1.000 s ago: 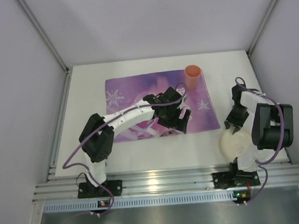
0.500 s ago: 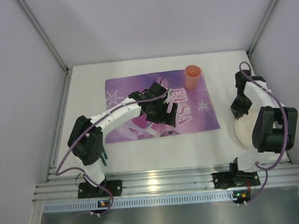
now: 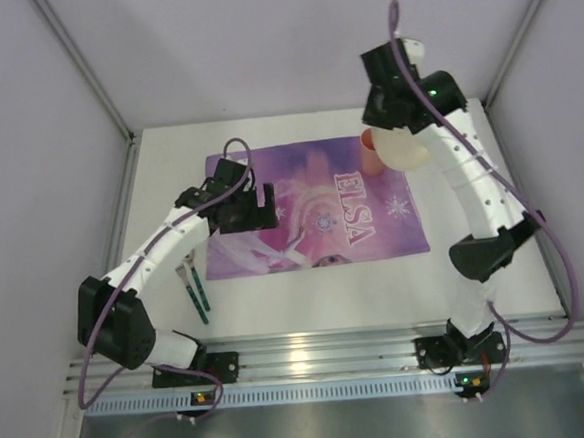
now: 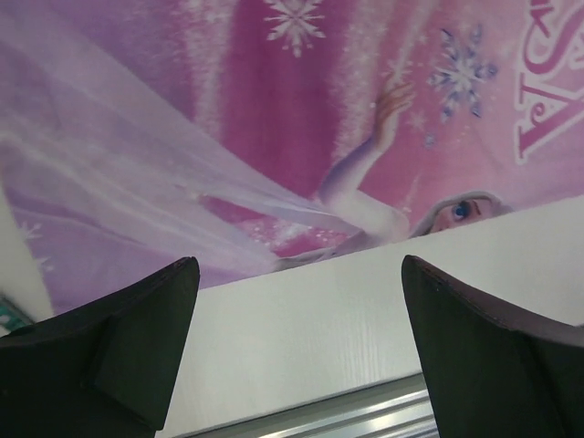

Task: Set the dinner table for one person

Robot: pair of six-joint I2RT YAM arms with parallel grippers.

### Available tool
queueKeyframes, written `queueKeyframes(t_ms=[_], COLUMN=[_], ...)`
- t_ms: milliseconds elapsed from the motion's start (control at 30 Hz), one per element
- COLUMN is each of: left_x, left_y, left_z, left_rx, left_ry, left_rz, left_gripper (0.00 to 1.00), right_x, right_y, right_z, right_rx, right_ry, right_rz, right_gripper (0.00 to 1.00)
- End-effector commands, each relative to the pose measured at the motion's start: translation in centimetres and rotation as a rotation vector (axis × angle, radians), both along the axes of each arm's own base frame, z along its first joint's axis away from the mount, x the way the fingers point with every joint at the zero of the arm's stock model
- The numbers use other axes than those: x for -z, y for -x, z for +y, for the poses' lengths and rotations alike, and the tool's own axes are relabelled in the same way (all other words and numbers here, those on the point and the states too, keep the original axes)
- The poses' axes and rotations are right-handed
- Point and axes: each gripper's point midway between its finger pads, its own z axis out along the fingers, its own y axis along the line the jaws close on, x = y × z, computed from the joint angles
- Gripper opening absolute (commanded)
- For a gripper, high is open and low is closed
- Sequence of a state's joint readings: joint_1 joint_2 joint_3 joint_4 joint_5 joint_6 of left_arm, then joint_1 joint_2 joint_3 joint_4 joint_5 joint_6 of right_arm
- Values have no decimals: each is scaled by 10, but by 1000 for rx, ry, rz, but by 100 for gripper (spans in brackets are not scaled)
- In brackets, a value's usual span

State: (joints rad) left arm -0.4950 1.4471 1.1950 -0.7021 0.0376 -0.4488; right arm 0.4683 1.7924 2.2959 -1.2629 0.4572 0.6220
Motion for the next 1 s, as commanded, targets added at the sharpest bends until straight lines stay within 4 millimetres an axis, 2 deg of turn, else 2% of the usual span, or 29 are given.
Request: queueKeyframes(t_ms=[0, 33, 100, 133, 200, 233, 433, 467, 500, 700, 867, 900, 933, 967], left_x=[-13, -13, -18, -15, -19, -17, -19, -20, -15, -2, 16, 20, 26, 27], left_y=[2, 7, 14, 17, 23, 26, 47, 48, 56, 66, 70, 70, 70, 68], left_z=[44, 51, 64, 70, 77, 80, 113, 127, 136, 164, 183, 181, 182, 184], left_rx=[-172, -203, -249, -274, -297, -312, -412, -464, -480, -574, -642, -632, -632, -643], left_ry=[-67, -73, -82, -94, -96, -104, -198, -247, -285, -323, -288, -264, -265, -265], left_rz=[-70, -67, -88, -87, -95, -94, -81, -92, -59, 26, 101, 115, 130, 135], left_gripper=[98, 98, 98, 98, 98, 98, 98, 98, 98, 98, 98, 98, 98, 98], right_x=[52, 56, 75, 92, 112, 133, 192, 199, 214, 240, 255, 262, 268, 272], right_y=[21, 21, 23, 23, 20, 14, -8, -9, -10, -13, -3, 0, 1, 2], right_z=[93, 118, 153, 178, 196, 207, 244, 248, 252, 286, 301, 303, 302, 303], right_rx=[-206, -256, -331, -373, -415, -428, -491, -494, -499, -569, -616, -626, -631, -639], right_ry=[57, 24, 22, 30, 46, 58, 50, 41, 43, -27, -73, -73, -72, -71], right_rz=[166, 161, 177, 190, 211, 234, 269, 277, 298, 296, 323, 335, 348, 356], right_gripper=[0, 0, 0, 0, 0, 0, 0, 0, 0, 0, 0, 0, 2, 14])
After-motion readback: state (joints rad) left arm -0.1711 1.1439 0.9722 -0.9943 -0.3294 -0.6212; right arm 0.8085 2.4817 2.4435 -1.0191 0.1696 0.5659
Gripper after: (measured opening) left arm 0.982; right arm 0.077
